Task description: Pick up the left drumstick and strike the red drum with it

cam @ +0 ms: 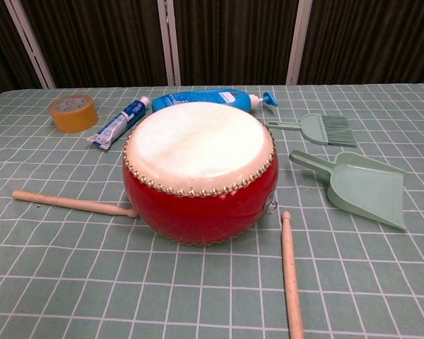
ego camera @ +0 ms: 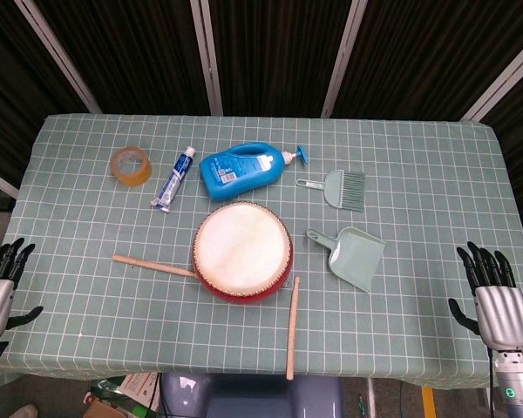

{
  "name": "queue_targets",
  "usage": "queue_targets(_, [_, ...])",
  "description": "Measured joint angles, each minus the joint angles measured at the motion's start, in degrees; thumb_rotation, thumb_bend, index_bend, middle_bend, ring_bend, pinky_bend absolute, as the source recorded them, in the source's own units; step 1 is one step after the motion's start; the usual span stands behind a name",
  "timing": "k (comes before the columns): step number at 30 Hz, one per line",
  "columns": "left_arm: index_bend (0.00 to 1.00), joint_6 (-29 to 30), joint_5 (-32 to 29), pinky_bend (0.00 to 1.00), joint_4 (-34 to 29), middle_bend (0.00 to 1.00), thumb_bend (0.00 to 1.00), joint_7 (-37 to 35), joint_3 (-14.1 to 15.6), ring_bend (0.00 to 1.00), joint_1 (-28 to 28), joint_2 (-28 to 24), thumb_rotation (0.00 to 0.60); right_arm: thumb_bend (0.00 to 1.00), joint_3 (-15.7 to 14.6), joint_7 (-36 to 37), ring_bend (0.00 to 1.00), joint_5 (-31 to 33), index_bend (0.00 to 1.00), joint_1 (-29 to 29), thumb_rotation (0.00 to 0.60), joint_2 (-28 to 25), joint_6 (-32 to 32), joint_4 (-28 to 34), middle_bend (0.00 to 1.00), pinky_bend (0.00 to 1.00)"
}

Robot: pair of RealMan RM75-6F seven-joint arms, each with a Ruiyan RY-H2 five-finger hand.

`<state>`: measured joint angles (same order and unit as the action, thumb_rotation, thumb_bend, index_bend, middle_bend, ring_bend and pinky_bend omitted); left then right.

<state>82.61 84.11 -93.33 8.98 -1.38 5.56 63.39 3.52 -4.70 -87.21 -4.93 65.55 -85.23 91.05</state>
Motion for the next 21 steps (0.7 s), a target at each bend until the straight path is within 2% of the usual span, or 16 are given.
queue_targets(21, [0.0,-2.3,-1.9,0.04,-1.0,0.0,0.01,1.1,0.2,0.0,0.5,-0.8,0.6,0.35,0.2,-0.4,0.0,0.7,0.0,-0.3,0.6,-0.1,0.9,0.8,0.0,0.0])
